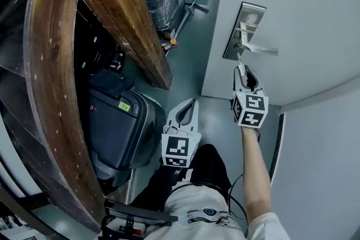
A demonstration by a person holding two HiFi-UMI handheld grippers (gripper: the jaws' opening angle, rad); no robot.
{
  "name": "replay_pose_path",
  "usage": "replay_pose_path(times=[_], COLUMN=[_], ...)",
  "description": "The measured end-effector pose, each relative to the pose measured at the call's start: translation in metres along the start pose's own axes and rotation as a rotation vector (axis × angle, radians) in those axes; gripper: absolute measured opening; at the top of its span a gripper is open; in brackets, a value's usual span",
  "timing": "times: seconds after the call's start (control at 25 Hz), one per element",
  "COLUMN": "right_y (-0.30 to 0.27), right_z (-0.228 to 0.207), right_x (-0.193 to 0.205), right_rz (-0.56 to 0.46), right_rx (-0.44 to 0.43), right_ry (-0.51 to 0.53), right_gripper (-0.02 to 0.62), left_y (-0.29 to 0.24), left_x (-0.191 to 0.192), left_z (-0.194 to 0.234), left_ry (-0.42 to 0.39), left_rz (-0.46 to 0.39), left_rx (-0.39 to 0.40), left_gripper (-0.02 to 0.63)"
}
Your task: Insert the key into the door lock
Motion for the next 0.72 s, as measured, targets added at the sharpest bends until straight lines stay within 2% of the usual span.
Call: replay_pose_path(times=[0.72], right_y=[-0.041], right_z=[-0.008], right_x=[0.005], right_rz=[0.026], right_rx=[0.008], right_ry=[-0.014], right_gripper=[0.118], left_y=[-0.017], left_x=[0.015], left_z=[0.015], left_ry=[0.013], left_rz=[0.028], left_rx=[-0.012], left_gripper=[0.005])
Point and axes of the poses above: the fingertips, and each gripper's own axes: y backward along the fingers, z to its left, x out of its underside, the point moved 5 cm from there along y, backward along the fingers, and after that the axes turned 12 degrees about x, right-handed, at the moved point
